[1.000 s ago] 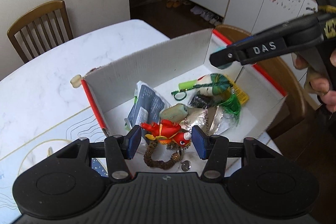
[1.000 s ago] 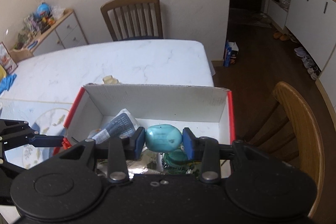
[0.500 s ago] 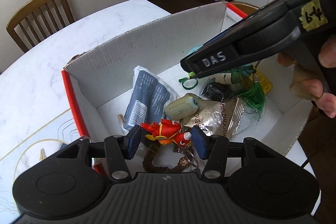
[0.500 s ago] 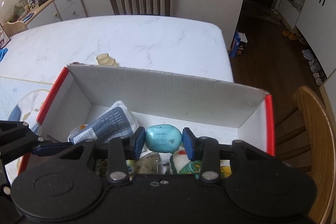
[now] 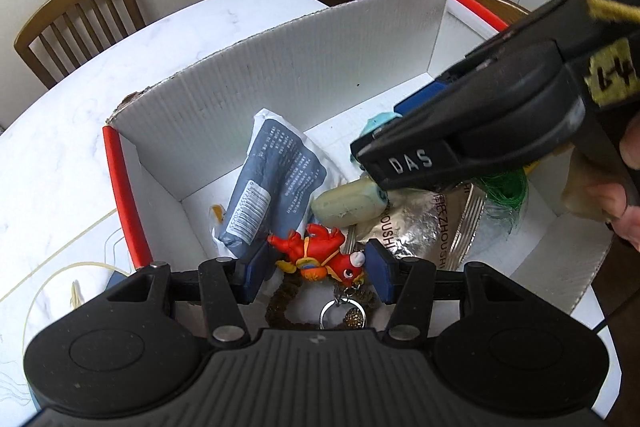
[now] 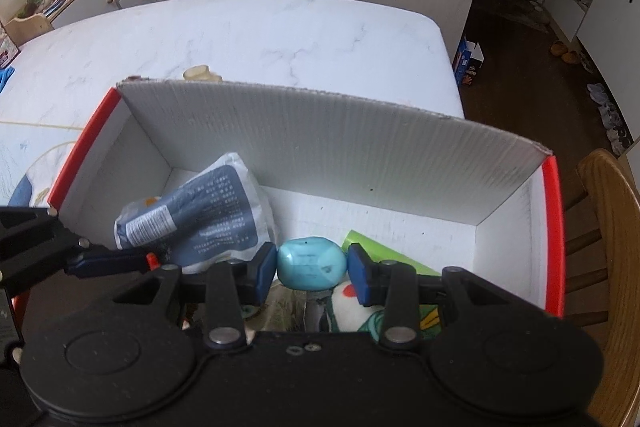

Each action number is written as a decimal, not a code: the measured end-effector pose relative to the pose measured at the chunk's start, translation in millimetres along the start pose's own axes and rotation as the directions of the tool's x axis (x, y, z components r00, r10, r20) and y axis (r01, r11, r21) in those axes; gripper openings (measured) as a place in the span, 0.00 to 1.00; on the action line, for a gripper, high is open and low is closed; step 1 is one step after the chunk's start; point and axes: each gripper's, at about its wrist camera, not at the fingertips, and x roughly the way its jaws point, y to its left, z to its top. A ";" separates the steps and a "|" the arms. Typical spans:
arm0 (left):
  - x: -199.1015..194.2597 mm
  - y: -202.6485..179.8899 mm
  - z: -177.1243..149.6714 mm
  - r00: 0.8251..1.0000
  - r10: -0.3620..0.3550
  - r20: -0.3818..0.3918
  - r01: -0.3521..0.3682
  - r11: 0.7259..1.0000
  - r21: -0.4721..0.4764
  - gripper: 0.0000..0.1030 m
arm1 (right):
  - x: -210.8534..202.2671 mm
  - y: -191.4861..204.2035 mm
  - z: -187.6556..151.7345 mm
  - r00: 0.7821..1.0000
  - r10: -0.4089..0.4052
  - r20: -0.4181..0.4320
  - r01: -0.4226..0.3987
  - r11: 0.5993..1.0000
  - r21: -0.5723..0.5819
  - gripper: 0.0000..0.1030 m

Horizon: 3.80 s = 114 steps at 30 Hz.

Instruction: Organize objects

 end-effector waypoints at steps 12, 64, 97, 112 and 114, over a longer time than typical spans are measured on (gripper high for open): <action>-0.3 -2.6 2.0 0.999 0.039 0.006 -0.039 0.999 -0.013 0.55 | 1.3 1.1 -4.7 1.000 0.017 -0.008 -0.017 1.000 -0.001 0.40; -155.4 24.4 -53.6 0.897 0.061 0.437 0.064 0.962 -0.267 1.00 | -178.7 11.9 -78.2 0.913 0.040 0.407 -0.054 0.998 0.024 0.92; -175.0 -6.4 -85.5 0.914 0.128 0.385 -0.026 0.965 -0.259 1.00 | -195.4 32.5 -157.4 0.852 -0.022 0.522 -0.026 0.996 0.086 0.99; -167.9 -6.9 -85.9 0.923 0.111 0.367 -0.024 0.972 -0.233 1.00 | -195.1 34.1 -160.2 0.874 -0.021 0.486 -0.034 0.994 0.104 0.99; -168.0 -5.7 -86.5 0.924 0.106 0.368 -0.020 0.973 -0.232 1.00 | -196.0 34.2 -159.8 0.875 -0.025 0.483 -0.031 0.994 0.108 0.99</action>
